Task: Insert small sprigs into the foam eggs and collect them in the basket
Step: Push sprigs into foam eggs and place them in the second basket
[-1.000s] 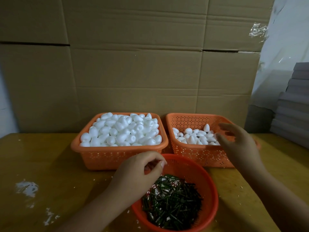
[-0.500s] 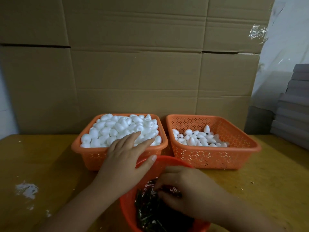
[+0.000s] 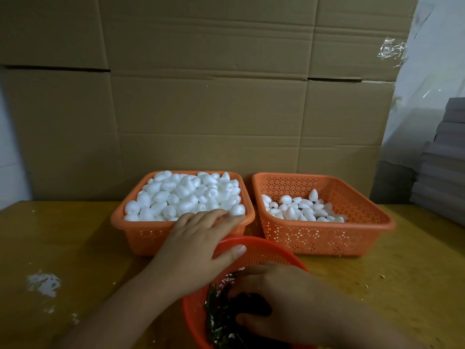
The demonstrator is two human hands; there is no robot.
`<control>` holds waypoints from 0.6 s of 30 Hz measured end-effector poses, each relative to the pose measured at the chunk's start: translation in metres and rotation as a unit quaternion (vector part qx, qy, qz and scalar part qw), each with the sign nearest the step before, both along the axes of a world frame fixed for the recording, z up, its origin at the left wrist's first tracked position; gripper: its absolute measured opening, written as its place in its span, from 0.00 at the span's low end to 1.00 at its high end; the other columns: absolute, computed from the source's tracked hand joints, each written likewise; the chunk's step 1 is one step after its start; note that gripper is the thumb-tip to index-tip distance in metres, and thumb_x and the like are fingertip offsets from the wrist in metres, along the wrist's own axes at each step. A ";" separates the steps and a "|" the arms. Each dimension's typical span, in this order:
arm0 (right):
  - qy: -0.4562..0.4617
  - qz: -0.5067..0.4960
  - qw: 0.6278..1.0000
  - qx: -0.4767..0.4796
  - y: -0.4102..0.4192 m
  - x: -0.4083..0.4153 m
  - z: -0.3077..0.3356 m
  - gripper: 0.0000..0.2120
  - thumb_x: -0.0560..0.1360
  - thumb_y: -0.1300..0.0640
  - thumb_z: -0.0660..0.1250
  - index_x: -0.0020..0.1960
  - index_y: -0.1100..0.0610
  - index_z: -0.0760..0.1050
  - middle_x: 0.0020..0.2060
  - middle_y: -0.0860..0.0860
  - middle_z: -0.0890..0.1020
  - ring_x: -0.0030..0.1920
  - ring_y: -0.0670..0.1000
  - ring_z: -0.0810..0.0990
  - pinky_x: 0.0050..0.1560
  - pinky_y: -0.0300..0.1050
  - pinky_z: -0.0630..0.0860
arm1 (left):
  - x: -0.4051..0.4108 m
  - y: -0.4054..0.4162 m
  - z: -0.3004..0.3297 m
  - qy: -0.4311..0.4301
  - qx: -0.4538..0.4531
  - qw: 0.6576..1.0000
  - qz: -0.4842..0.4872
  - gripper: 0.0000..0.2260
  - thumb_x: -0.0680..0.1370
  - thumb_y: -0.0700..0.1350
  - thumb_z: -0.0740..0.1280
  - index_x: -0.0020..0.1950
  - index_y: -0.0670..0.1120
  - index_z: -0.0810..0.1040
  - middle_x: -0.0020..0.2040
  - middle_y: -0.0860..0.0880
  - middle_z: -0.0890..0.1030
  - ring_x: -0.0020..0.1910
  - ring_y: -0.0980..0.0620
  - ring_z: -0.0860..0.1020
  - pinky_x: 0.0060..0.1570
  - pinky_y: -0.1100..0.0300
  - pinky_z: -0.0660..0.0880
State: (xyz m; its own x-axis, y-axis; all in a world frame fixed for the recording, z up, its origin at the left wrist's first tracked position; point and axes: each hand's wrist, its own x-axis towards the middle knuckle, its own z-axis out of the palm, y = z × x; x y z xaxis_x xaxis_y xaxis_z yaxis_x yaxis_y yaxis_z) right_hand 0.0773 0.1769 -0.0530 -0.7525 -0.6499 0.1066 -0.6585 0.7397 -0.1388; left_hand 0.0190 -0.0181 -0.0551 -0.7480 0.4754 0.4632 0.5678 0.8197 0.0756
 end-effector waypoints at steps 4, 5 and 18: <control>-0.002 -0.002 1.000 -0.009 0.001 0.000 -0.001 0.20 0.75 0.40 0.63 0.67 0.40 0.71 0.65 0.38 0.73 0.64 0.42 0.71 0.65 0.38 0.67 | -0.005 0.005 0.002 -0.025 0.020 0.999 0.005 0.27 0.76 0.70 0.48 0.75 0.68 0.55 0.76 0.60 0.60 0.74 0.60 0.57 0.67 0.64 0.51; -0.002 -0.002 1.000 -0.009 0.001 0.000 -0.001 0.20 0.75 0.40 0.63 0.67 0.40 0.70 0.64 0.38 0.73 0.64 0.42 0.71 0.65 0.38 0.67 | -0.007 0.007 0.003 -0.025 0.017 1.000 0.005 0.26 0.77 0.69 0.50 0.75 0.68 0.55 0.77 0.59 0.59 0.74 0.59 0.57 0.68 0.63 0.51; 0.002 -0.001 1.000 -0.018 0.003 -0.004 -0.006 0.19 0.75 0.42 0.64 0.65 0.41 0.72 0.62 0.40 0.75 0.62 0.44 0.73 0.63 0.42 0.70 | -0.014 0.023 0.008 0.050 0.135 0.990 0.007 0.13 0.79 0.45 0.67 0.63 0.55 0.80 0.63 0.55 0.77 0.62 0.55 0.74 0.60 0.58 0.70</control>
State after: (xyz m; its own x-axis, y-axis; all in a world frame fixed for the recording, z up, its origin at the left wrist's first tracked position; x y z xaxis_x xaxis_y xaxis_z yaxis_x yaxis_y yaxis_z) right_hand 0.0731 0.1795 -0.0586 -0.7534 -0.6440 0.1325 -0.6575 0.7356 -0.1632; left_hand 0.0054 0.0050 -0.0474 -0.6972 0.3149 0.6441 0.5729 0.7848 0.2364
